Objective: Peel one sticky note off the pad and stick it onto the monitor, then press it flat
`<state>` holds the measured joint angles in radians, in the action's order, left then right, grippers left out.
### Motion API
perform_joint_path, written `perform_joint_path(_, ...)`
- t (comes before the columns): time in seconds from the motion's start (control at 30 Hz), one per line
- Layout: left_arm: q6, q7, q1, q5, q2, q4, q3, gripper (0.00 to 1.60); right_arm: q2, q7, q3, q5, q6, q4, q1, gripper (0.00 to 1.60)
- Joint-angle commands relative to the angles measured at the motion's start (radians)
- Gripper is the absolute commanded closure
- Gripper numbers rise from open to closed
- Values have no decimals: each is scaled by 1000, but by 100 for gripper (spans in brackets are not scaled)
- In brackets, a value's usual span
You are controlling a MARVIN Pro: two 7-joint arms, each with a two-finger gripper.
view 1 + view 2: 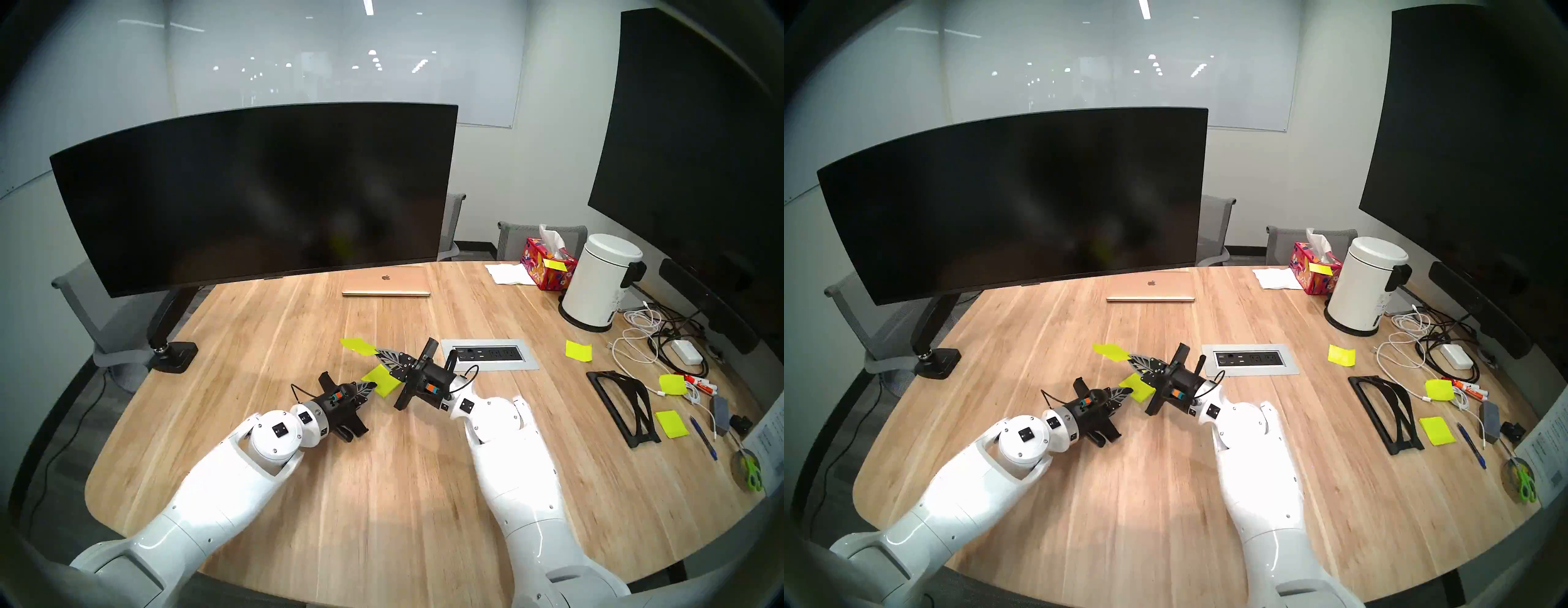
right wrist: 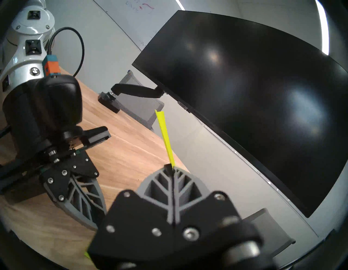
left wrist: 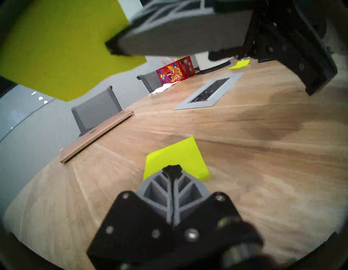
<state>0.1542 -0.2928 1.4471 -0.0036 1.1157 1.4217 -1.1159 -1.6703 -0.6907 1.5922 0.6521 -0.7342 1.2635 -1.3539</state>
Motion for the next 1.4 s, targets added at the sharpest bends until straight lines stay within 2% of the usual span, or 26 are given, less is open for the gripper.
perform_joint_path(0.0, 105, 36, 55, -64, -14, 117, -65, 160, -6, 10, -1, -10, -3, 9, 15, 160)
perform_joint_path(0.03, 118, 43, 60, -67, -15, 126, -72, 154, -6, 10, -2, -9, -3, 8, 16, 160)
perform_joint_path(0.07, 126, 46, 73, -76, -20, 144, -80, 92, -6, 10, -3, -9, -2, 7, 16, 160)
perform_joint_path(0.1, 126, 46, 73, -76, -20, 144, -80, 92, -6, 10, -3, -9, -2, 7, 16, 160)
perform_joint_path(0.13, 120, 52, 88, -87, -21, 162, -88, 69, -6, 11, -4, -9, -1, 5, 18, 160)
perform_joint_path(0.17, 124, 60, 100, -90, -24, 172, -94, 27, -7, 13, -5, -8, -1, 2, 19, 160)
perform_joint_path(0.2, 113, 80, 117, -94, -21, 185, -104, 20, -7, 15, -6, -8, -1, 0, 20, 160)
perform_joint_path(0.23, 93, 94, 136, -97, -24, 209, -111, 0, -8, 17, -7, -7, -1, -4, 21, 160)
perform_joint_path(0.27, 86, 114, 141, -94, -15, 203, -116, 0, -8, 19, -8, -6, -2, -7, 22, 160)
perform_joint_path(0.3, 42, 157, 168, -87, -7, 235, -127, 0, -9, 22, -9, -5, -3, -12, 24, 160)
perform_joint_path(0.53, -22, 247, 184, -81, 32, 265, -131, 0, -10, 31, -5, -2, -5, -19, 26, 160)
perform_joint_path(0.73, -26, 363, 180, -66, 84, 264, -149, 0, -7, 35, 4, -11, -6, -19, 26, 160)
perform_joint_path(0.83, -4, 407, 167, -59, 103, 260, -162, 0, -5, 33, 7, -11, -6, -17, 22, 160)
perform_joint_path(1.0, 11, 410, 154, -42, 86, 262, -154, 0, -4, 29, 6, -12, -9, -13, 14, 160)
perform_joint_path(1.37, 23, 419, 182, -36, 84, 278, -150, 0, 11, 40, -19, -42, 8, 39, -21, 160)
